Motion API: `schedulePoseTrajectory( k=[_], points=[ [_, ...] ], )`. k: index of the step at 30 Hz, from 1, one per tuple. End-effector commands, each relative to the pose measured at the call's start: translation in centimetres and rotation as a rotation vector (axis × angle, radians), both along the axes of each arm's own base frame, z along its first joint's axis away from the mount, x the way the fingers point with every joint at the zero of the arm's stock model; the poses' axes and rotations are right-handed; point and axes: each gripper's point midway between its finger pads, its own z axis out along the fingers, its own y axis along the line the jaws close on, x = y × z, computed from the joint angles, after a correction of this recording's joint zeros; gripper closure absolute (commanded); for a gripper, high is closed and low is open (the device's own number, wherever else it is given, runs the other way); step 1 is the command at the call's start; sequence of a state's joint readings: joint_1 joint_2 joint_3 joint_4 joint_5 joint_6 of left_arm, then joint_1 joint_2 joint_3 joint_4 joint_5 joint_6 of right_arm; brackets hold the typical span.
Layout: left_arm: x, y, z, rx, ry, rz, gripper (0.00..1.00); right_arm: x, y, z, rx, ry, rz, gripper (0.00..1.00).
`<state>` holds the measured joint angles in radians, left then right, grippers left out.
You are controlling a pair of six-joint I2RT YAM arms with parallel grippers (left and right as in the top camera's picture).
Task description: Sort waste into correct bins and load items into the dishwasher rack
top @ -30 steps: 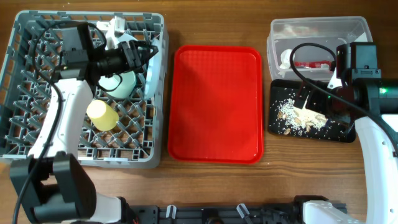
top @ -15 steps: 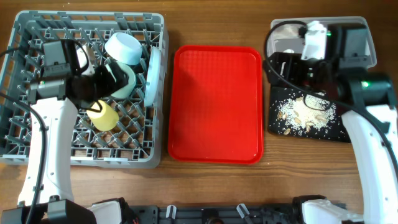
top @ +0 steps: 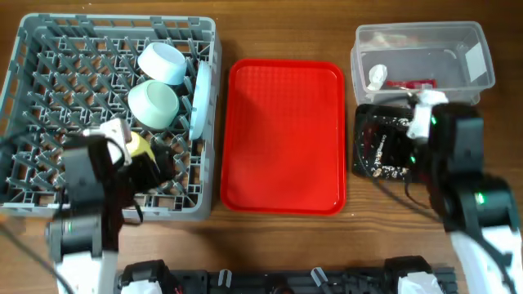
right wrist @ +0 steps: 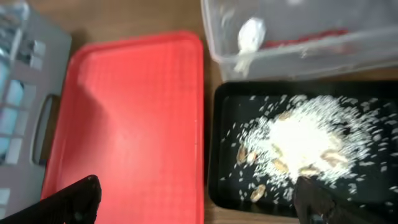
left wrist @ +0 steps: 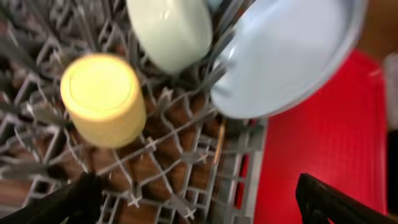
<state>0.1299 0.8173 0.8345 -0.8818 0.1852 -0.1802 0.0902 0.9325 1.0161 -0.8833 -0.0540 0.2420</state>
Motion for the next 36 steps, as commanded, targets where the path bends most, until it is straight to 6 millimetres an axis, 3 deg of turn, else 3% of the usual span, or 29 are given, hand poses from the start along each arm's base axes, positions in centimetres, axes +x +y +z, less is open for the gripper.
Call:
schedulePoseTrajectory(
  k=[1,7,11,12,14,16,19,22,26,28,32,36],
  points=[
    [-1.0,-0.7,2.9,0.025,-0.172,-0.047,0.0,-0.9,-1.0,1.5,-0.018,-0.074,-0.054,0.0],
    [-2.1,-0.9,2.3,0.02,-0.138,-0.047,0.0,-0.3,-1.0,0.3,-0.024,-0.023,-0.053,0.0],
    [-2.1,-0.9,2.3,0.02,-0.138,-0.047,0.0,0.9,-0.8,-2.6,-0.037,0.091,-0.052,0.0],
    [-2.1,-0.9,2.3,0.02,-0.138,-0.047,0.0,1.4,-0.8,-4.4,-0.046,0.157,-0.05,0.0],
    [-2.1,-0.9,2.3,0.02,-0.138,-0.047,0.0,1.6,-0.8,-4.9,-0.046,0.173,-0.051,0.0],
    [-2.1,-0.9,2.3,0.02,-0.138,-0.047,0.0,2.4,-0.6,-2.7,-0.025,0.03,-0.048,0.0],
    [-2.1,-0.9,2.3,0.02,-0.138,-0.047,0.0,2.0,-0.6,-0.7,0.005,-0.234,-0.049,0.0],
    [-2.1,-0.9,2.3,0.02,-0.138,-0.047,0.0,0.6,0.4,-0.5,0.075,-0.537,0.004,0.0],
    [-2.1,-0.9,2.3,0.02,-0.138,-0.047,0.0,-2.4,0.6,2.3,0.124,-0.986,0.041,0.0],
    [-2.1,-0.9,2.3,0.02,-0.138,-0.047,0.0,-3.1,-0.1,2.5,0.119,-1.052,0.005,0.0],
    [-2.1,-0.9,2.3,0.02,-0.138,-0.047,0.0,-3.5,-1.4,1.5,0.082,-1.068,-0.065,0.0],
    [-2.1,-0.9,2.3,0.02,-0.138,-0.047,0.0,-2.5,-1.3,-4.4,0.045,-0.843,-0.058,0.0]
  ],
)
